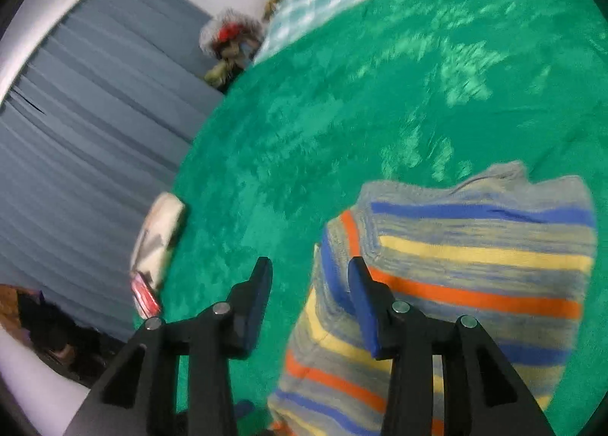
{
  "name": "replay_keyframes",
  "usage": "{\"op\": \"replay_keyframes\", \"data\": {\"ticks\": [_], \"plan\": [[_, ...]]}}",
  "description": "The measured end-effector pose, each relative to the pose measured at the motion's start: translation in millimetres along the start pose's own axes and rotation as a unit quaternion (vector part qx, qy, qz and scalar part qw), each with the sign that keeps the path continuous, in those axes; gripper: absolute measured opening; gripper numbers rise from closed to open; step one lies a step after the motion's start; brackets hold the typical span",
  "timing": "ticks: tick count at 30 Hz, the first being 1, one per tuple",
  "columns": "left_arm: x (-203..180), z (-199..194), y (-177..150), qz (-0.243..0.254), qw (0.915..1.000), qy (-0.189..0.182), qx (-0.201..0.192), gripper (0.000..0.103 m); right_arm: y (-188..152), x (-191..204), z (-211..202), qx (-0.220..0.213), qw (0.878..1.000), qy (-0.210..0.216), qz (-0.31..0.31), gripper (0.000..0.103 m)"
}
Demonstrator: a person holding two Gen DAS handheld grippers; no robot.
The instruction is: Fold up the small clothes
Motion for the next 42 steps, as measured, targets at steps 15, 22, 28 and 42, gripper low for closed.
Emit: {"op": "replay_keyframes", "data": {"ticks": [15,22,28,42], "plan": [[14.0,42.5,-8.6,0.037,0.9964,0.077,0.002,0.077,-185.0,10.9,-61.9,0.086,0.973,-0.142,-0.163,0.047],[24.5,-0.3,-47.9,0.044,0.997,0.052,-0.036,0.095,-200.3,39.4,-122.0,0.002,0.967,-0.196,-0.165,0.07],[20.2,25.7,-90.5,0.128,0.9858,0.097,-0.049,0.096,-237.6,18.9,-163.8,-0.023,0.946,-0.292,-0.137,0.074],[-36.9,5.3,-23.5,0.149,0.9803,0.053,-0.118,0.096,-291.9,-25.3,-185.2,-0.011,0.932,-0.357,-0.066,0.087]]}}
Point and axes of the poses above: each gripper's, at about its wrist camera, not at the fingertips, and z roughly the way its jaws point, x to its left, y to its top, the point moved 7 cm from there along z, roughly the way its jaws point, and after that the axes turned 13 degrees about -z, right-handed, at the moved point
